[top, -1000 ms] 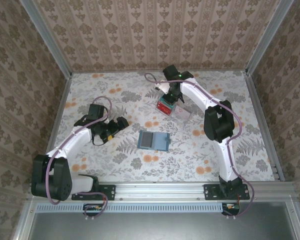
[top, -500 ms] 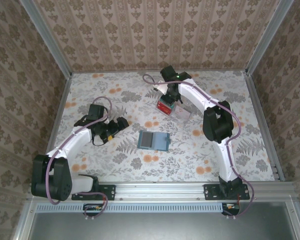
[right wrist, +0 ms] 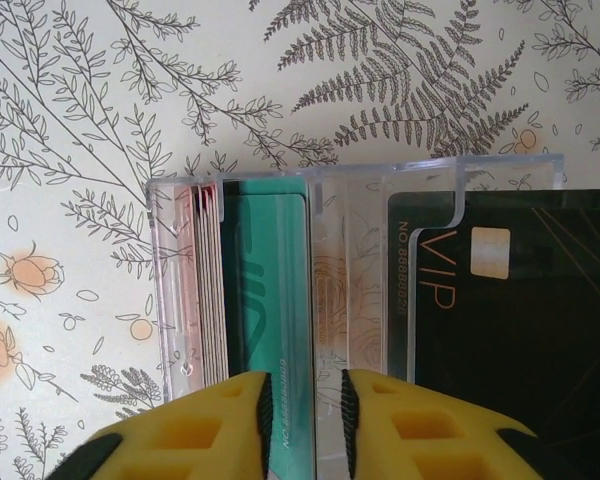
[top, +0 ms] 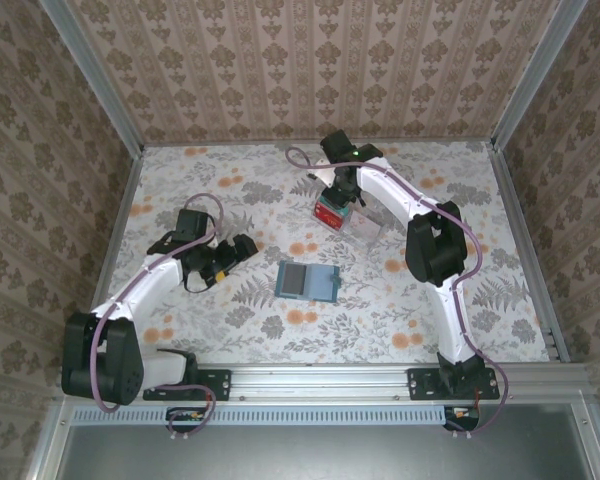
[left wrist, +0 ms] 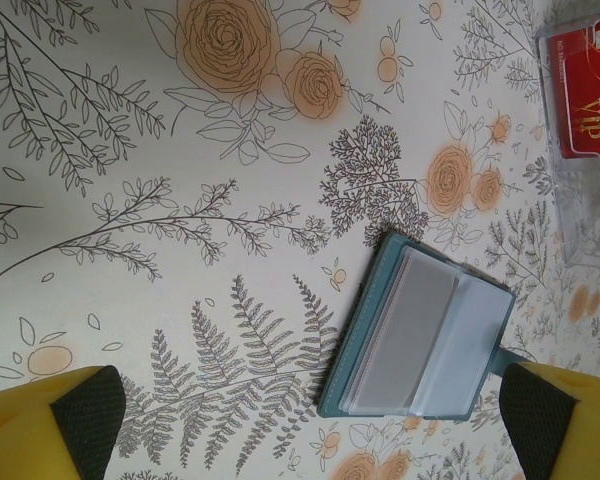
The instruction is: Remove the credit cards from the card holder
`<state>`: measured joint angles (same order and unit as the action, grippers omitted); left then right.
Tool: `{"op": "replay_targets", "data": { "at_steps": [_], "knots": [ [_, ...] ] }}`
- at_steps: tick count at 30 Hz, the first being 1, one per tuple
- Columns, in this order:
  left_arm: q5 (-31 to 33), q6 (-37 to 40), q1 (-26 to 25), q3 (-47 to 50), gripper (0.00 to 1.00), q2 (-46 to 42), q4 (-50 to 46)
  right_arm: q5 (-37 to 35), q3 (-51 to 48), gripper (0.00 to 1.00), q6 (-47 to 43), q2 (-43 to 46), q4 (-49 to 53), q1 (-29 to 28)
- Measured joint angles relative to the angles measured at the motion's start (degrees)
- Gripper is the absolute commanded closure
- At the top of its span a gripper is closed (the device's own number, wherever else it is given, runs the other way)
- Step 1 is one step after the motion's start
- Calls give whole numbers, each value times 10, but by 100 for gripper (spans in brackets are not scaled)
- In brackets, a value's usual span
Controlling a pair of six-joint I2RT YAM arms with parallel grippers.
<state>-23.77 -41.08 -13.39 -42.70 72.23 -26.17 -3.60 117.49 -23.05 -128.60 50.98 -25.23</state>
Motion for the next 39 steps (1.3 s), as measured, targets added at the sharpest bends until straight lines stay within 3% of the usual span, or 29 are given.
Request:
{"op": "replay_targets", "data": {
  "at_steps": [5, 13, 19, 28, 39],
  "knots": [
    [0, 0, 0, 0, 0, -7, -2, 19, -30, 51, 70, 50, -6, -2],
    [8, 0, -4, 0, 0, -9, -7, 43, -236, 38, 241, 289, -70, -39],
    [12, 0, -16, 0, 0, -10, -6, 73, -384, 32, 401, 372, -120, -102],
    [22, 0, -20, 2, 0, -10, -5, 86, -440, 34, 585, 295, -155, -235],
    [21, 0, -20, 15, 0, -15, -4, 51, -404, 33, 691, 186, -146, -242]
  ]
}}
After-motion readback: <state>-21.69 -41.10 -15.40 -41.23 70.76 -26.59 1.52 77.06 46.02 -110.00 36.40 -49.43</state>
